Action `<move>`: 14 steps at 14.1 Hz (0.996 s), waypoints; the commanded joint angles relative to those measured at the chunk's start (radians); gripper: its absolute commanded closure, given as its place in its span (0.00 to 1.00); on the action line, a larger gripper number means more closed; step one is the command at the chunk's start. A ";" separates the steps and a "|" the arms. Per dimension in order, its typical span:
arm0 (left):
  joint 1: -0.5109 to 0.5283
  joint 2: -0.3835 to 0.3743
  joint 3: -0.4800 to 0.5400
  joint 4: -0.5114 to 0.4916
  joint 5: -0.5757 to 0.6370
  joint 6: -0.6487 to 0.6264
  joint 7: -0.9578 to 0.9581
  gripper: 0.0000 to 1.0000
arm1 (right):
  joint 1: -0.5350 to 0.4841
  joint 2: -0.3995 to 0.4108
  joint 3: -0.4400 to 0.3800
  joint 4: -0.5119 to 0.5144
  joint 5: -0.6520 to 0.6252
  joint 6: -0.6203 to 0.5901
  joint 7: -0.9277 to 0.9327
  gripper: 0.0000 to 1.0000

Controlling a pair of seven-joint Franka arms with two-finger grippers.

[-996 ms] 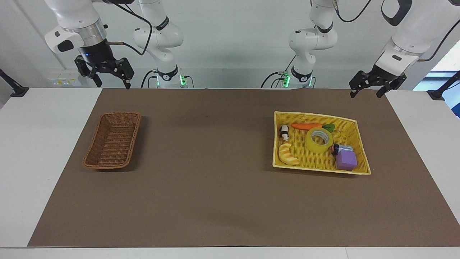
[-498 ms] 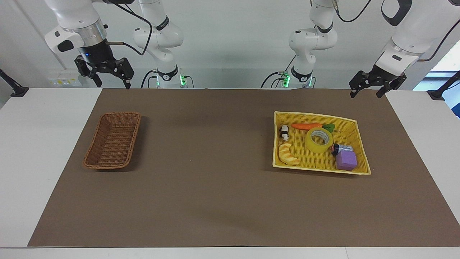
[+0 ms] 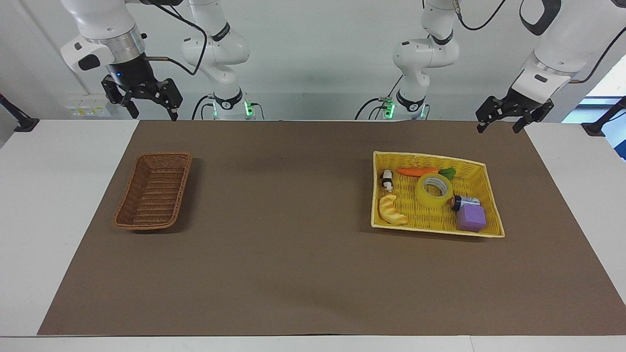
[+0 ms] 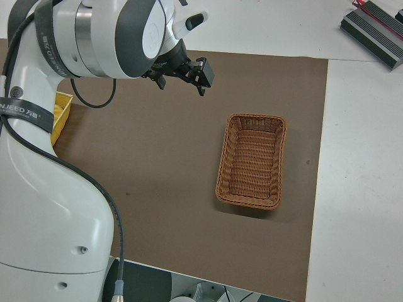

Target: Move tape to another basket

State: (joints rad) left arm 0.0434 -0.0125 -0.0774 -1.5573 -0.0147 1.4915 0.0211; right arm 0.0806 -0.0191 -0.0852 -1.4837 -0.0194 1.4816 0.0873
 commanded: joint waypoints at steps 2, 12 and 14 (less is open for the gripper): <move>-0.002 0.000 0.002 0.003 0.019 -0.014 -0.007 0.00 | -0.012 -0.019 0.004 -0.015 0.016 -0.009 -0.018 0.00; 0.004 -0.012 0.007 -0.024 0.019 -0.004 -0.020 0.00 | -0.013 -0.019 0.004 -0.015 0.016 -0.009 -0.018 0.00; 0.004 -0.012 0.008 -0.030 0.019 0.010 -0.018 0.00 | -0.012 -0.019 0.004 -0.015 0.016 -0.009 -0.018 0.00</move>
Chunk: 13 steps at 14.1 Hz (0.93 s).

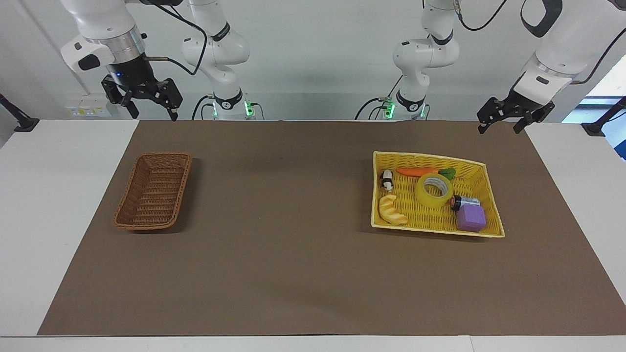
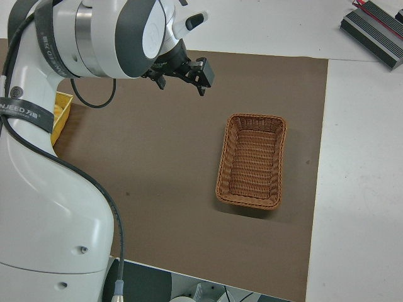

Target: Move tape to another basket

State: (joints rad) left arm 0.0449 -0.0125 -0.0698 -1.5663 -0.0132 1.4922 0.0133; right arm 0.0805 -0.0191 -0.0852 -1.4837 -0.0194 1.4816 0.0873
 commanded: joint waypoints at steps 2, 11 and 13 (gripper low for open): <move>0.004 -0.014 0.002 -0.035 0.018 0.019 -0.012 0.00 | -0.013 -0.019 0.004 -0.015 0.016 -0.009 -0.018 0.00; 0.072 -0.014 0.002 -0.299 0.016 0.325 -0.003 0.00 | -0.013 -0.019 0.004 -0.015 0.016 -0.009 -0.018 0.00; 0.072 -0.001 0.002 -0.349 0.015 0.393 -0.007 0.00 | -0.012 -0.019 0.004 -0.015 0.016 -0.009 -0.018 0.00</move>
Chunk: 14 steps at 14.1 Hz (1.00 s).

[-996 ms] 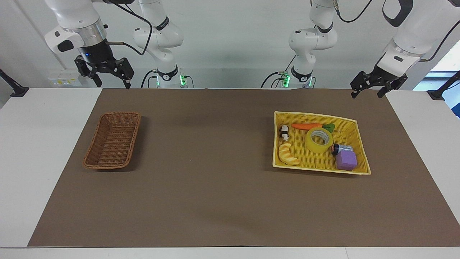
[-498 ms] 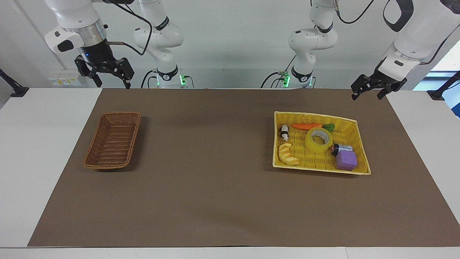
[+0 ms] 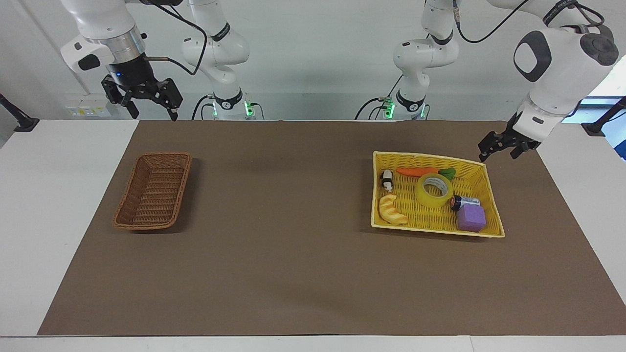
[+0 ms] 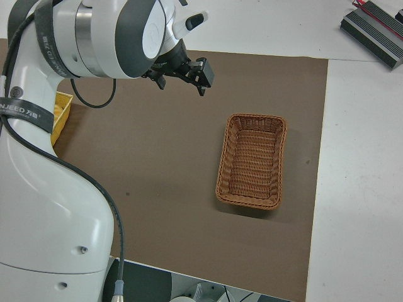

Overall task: Move tape to another basket
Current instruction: 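Reach the left gripper down to the yellow tape roll in the yellow basket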

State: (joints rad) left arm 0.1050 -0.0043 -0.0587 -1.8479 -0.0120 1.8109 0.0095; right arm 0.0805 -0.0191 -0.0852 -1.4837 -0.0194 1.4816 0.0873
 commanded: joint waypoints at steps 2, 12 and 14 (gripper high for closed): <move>0.012 0.000 -0.009 -0.103 0.001 0.119 -0.005 0.04 | -0.013 -0.019 0.004 -0.015 0.016 -0.009 -0.018 0.00; -0.005 0.098 -0.010 -0.303 -0.085 0.353 -0.008 0.41 | -0.013 -0.019 0.004 -0.015 0.016 -0.009 -0.018 0.00; -0.019 0.121 -0.010 -0.306 -0.118 0.378 -0.009 0.42 | -0.013 -0.019 0.004 -0.015 0.016 -0.009 -0.018 0.00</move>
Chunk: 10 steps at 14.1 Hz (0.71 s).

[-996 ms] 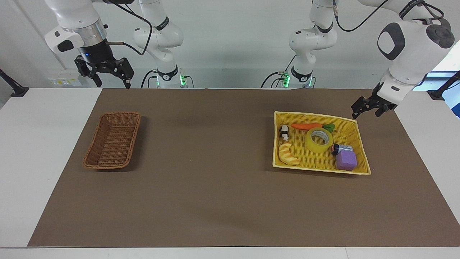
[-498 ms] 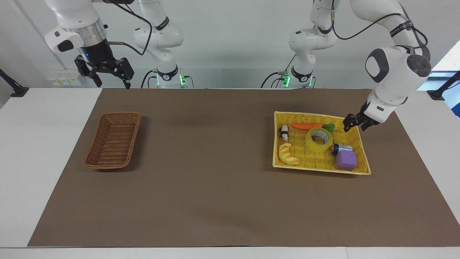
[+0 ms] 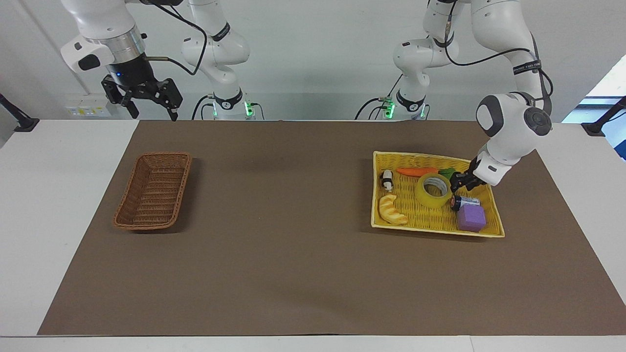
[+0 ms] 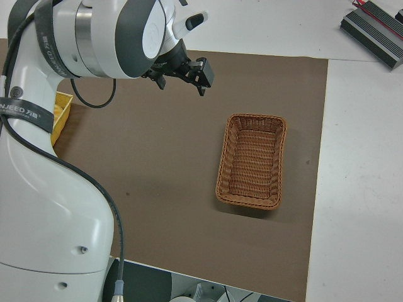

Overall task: Move tape to another basket
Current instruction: 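Reach the left gripper down to the yellow tape roll in the yellow basket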

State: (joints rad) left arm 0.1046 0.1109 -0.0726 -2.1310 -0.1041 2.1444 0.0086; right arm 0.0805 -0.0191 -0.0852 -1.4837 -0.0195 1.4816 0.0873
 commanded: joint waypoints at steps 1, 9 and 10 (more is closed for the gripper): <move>-0.040 0.006 0.004 -0.027 -0.026 0.048 -0.013 0.42 | -0.012 -0.019 0.004 -0.015 0.016 -0.009 -0.018 0.00; -0.062 0.012 0.005 -0.046 -0.026 0.049 -0.024 0.44 | -0.013 -0.019 0.004 -0.015 0.016 -0.009 -0.018 0.00; -0.060 0.007 0.007 -0.038 -0.025 0.042 -0.025 0.43 | -0.013 -0.019 0.004 -0.015 0.016 -0.009 -0.018 0.00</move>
State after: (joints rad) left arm 0.0447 0.1259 -0.0740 -2.1701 -0.1178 2.1851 -0.0171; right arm 0.0805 -0.0191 -0.0852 -1.4837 -0.0195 1.4816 0.0873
